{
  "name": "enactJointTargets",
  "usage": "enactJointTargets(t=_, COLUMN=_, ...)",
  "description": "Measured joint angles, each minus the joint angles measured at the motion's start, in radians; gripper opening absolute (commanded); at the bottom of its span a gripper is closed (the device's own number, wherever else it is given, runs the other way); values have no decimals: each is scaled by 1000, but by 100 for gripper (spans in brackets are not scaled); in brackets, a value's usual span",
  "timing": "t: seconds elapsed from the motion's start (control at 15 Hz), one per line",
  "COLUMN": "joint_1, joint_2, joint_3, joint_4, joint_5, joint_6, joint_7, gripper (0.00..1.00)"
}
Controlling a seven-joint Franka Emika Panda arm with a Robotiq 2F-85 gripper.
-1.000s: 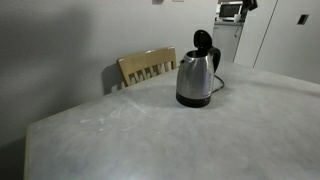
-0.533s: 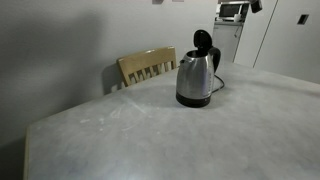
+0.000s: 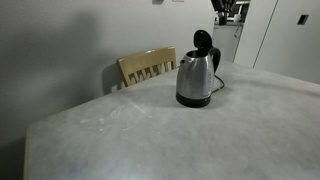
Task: Close the kettle lid
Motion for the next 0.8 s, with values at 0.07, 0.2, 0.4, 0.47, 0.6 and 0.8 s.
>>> enactJointTargets(t=0.07, joint_1=7, joint_2=1, joint_3=1, joint_4=-8, joint_5=-3, joint_6=36, joint_7=2, gripper=0)
enactJointTargets(t=0.2, joint_1=19, joint_2=2, joint_3=4, joint_4=-20, joint_5=-5, joint_6=85, joint_7=9, gripper=0)
enactJointTargets(t=0.4, joint_1=29, joint_2=3, joint_3=8, joint_4=-29, joint_5=-4, joint_6=110, joint_7=19, gripper=0)
enactJointTargets(t=0.47, joint_1=31, joint_2=4, joint_3=10, joint_4=-32, joint_5=-4, joint_6=111, joint_7=19, gripper=0)
enactJointTargets(t=0.6, joint_1=35, joint_2=4, joint_3=14, joint_4=-40, joint_5=-4, joint_6=116, joint_7=19, gripper=0)
enactJointTargets(t=0.8, joint_1=39, joint_2=5, joint_3=20, joint_4=-47, joint_5=-4, joint_6=123, joint_7=19, gripper=0)
